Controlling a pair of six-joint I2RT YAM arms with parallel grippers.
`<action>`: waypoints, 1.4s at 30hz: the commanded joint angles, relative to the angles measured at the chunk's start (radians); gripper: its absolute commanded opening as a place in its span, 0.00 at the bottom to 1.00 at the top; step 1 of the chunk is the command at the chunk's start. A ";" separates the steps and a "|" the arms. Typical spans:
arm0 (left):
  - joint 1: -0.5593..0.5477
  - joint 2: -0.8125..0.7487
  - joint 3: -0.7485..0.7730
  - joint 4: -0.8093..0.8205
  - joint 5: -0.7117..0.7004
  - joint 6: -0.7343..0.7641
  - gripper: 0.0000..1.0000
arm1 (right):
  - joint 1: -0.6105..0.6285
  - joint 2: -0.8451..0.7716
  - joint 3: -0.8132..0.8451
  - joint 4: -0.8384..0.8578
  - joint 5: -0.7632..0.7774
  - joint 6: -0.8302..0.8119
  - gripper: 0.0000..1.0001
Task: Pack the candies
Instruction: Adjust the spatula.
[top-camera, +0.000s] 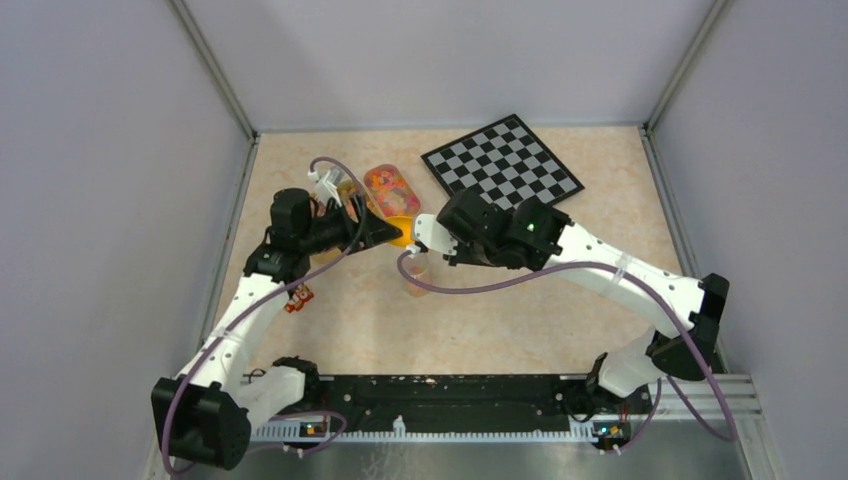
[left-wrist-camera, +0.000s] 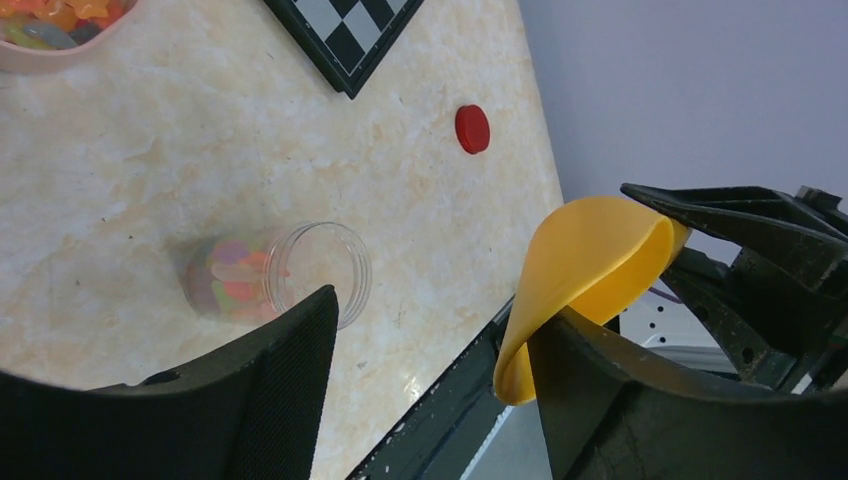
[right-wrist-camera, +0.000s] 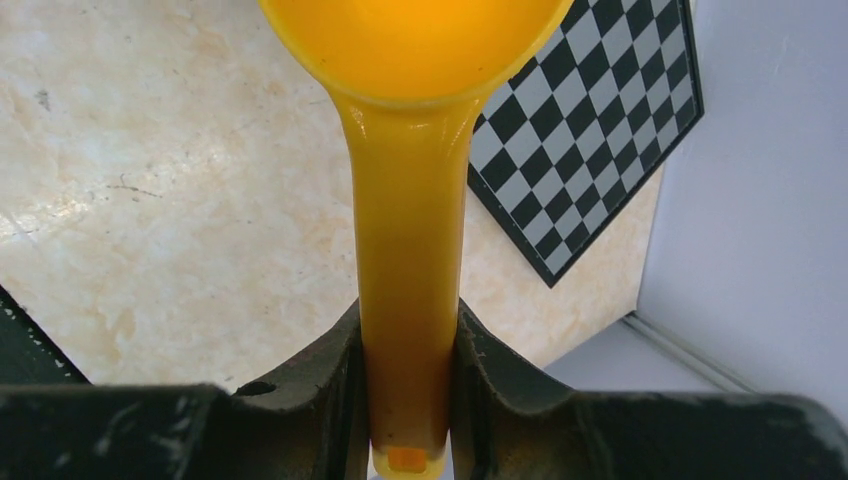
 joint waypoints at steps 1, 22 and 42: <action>0.005 0.028 0.036 0.065 0.050 -0.079 0.67 | -0.011 -0.057 -0.063 0.108 -0.070 0.013 0.00; 0.018 0.059 -0.086 0.188 0.353 -0.514 0.00 | -0.144 -0.556 -0.579 0.702 -0.490 -0.003 0.67; 0.019 0.041 -0.218 0.384 0.445 -0.718 0.00 | -0.198 -0.650 -0.878 1.250 -0.704 0.310 0.52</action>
